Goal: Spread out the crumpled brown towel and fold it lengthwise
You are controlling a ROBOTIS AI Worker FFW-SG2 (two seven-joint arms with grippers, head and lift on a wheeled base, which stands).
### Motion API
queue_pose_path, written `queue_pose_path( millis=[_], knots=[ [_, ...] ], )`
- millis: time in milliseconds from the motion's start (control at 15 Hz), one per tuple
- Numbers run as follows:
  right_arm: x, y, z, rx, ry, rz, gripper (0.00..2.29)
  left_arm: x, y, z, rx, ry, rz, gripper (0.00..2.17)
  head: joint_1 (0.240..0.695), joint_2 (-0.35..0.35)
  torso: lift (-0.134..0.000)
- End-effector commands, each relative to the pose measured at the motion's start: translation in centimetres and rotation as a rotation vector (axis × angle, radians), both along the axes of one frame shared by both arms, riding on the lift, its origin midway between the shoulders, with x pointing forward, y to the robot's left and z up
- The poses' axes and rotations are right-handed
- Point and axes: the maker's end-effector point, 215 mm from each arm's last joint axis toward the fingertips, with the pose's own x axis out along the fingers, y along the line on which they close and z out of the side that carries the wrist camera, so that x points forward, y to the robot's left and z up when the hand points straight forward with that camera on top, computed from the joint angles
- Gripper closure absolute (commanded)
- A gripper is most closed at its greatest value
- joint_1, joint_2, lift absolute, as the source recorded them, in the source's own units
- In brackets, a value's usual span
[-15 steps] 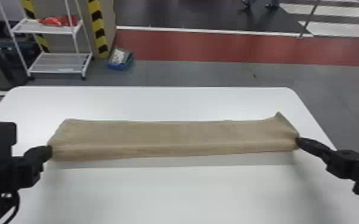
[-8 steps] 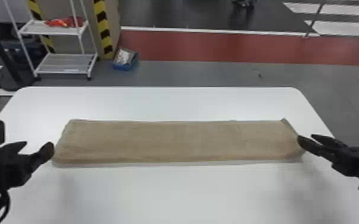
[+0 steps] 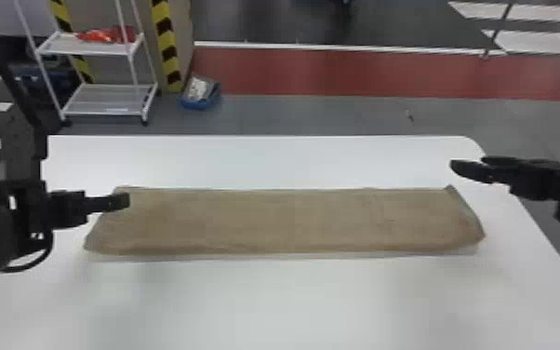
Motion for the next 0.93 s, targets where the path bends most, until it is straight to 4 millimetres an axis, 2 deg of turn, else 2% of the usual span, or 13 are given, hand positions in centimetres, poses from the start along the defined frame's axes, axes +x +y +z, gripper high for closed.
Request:
queue_pose_path(
  millis=[0,200,267,333,600,867],
  knots=[
    [1.0,-0.1,-1.7,-0.039,0.030,0.052,0.09,0.0,-0.6,-1.1,-0.048,0.082,-0.007,0.04,0.695,-0.038,-0.124],
    [0.9,-1.0,-4.3,-0.071,0.054,0.112,0.12,-0.6,-0.5,-2.8,-0.108,0.119,-0.017,0.04,0.695,-0.043,-0.124],
    [1.0,-1.3,-4.8,-0.073,0.057,0.136,0.16,-0.4,-0.1,-2.8,-0.138,0.103,-0.014,0.04,0.695,-0.047,-0.124],
    [0.6,-1.4,-5.7,-0.068,0.076,0.153,0.20,-0.2,-0.4,-2.6,-0.165,0.092,-0.027,0.04,0.695,-0.049,-0.124],
    [-0.6,-1.1,-7.3,-0.071,0.098,0.228,0.21,0.0,-1.1,-2.4,-0.212,0.075,-0.058,0.04,0.695,-0.054,-0.124],
    [-2.0,-2.5,-7.7,-0.055,0.117,0.240,0.21,0.0,-1.7,-2.2,-0.249,0.073,-0.076,0.05,0.695,-0.062,-0.124]
  ],
)
